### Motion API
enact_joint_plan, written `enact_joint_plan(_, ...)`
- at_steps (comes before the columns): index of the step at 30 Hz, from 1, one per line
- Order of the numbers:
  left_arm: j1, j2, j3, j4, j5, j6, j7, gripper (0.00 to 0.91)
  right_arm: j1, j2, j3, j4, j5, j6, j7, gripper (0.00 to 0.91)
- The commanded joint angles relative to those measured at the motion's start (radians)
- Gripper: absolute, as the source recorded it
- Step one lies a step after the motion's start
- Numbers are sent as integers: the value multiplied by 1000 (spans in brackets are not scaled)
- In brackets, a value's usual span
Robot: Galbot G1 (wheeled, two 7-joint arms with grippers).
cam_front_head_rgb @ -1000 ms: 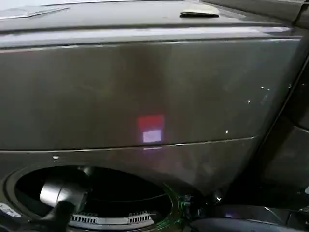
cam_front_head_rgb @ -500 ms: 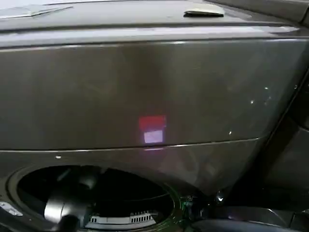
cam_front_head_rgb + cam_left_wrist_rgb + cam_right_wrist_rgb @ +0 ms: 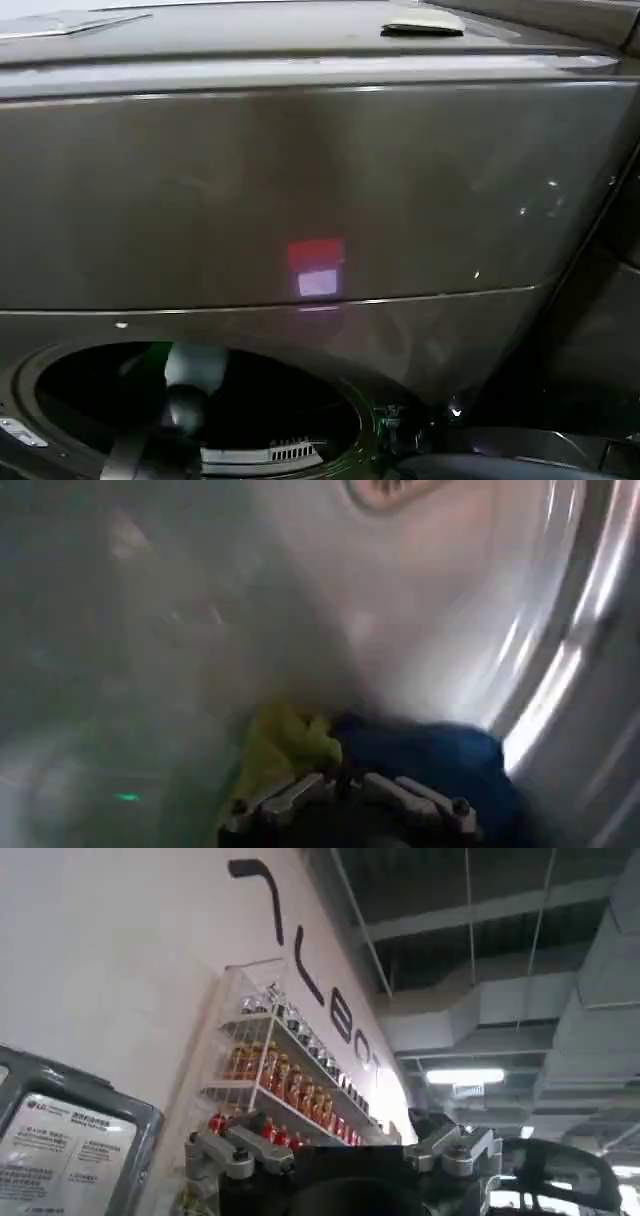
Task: Grasp the clothes from the dryer.
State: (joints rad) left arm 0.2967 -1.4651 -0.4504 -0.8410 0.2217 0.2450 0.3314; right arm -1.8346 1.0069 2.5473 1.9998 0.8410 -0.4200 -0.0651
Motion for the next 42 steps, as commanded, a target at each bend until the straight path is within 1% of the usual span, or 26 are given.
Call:
enact_joint_plan(1,235,-21,-43,-316,-204,-334,-227,0,2,0,-4,2,-2,-2,17,907)
enact_joint_plan(5,265,-35,-59,-370,-244,-453,-271,0,-1,0,2,3,-33,-9,11,907)
enact_joint_plan(10,296,-43,-73,-429,-313,-500,-285,0,-9,-2,19,12,-88,-2,-24,907)
enact_joint_plan(14,329,-46,-81,-471,-318,-506,-285,0,-11,-5,28,10,-113,15,-29,907)
enact_joint_plan(22,364,-49,-73,-518,-307,-504,-280,0,-11,-6,34,2,-101,37,-15,907)
enact_joint_plan(42,360,-51,-67,-517,-306,-500,-270,0,-15,-4,40,0,-92,39,-13,907)
